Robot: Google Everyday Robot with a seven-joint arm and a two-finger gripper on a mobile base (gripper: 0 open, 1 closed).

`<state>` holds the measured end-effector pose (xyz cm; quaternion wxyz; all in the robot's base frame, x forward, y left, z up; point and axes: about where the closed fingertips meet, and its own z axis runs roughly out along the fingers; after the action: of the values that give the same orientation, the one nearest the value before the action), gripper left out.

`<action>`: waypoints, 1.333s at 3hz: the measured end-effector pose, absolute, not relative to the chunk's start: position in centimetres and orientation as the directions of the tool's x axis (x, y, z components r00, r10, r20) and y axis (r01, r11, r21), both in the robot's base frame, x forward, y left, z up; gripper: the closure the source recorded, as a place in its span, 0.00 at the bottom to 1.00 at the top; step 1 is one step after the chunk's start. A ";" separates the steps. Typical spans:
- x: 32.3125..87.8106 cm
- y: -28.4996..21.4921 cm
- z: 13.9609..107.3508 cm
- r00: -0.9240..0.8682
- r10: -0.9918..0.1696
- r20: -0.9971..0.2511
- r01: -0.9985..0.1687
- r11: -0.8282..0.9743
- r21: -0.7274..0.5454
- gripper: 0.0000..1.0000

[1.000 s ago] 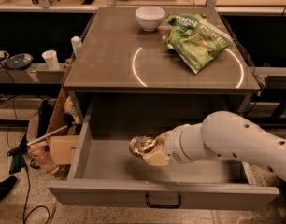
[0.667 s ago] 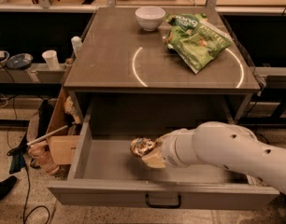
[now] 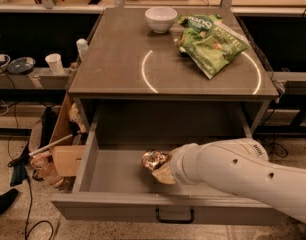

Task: Place orange can into top drawer

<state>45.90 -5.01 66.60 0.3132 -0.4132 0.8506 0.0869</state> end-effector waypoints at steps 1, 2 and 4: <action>45.9 -5.0 66.7 -0.461 -0.647 -0.607 -0.758 0.643 -0.110 0.58; 45.9 -5.0 66.7 -0.461 -0.647 -0.607 -0.758 0.643 -0.110 0.35; 45.9 -5.0 66.7 -0.461 -0.648 -0.607 -0.758 0.643 -0.111 0.00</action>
Offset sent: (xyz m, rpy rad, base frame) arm 0.0004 0.0005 0.0011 0.0024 -0.0013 0.0008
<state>45.94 -4.96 66.71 0.3143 -0.4133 0.8501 0.0877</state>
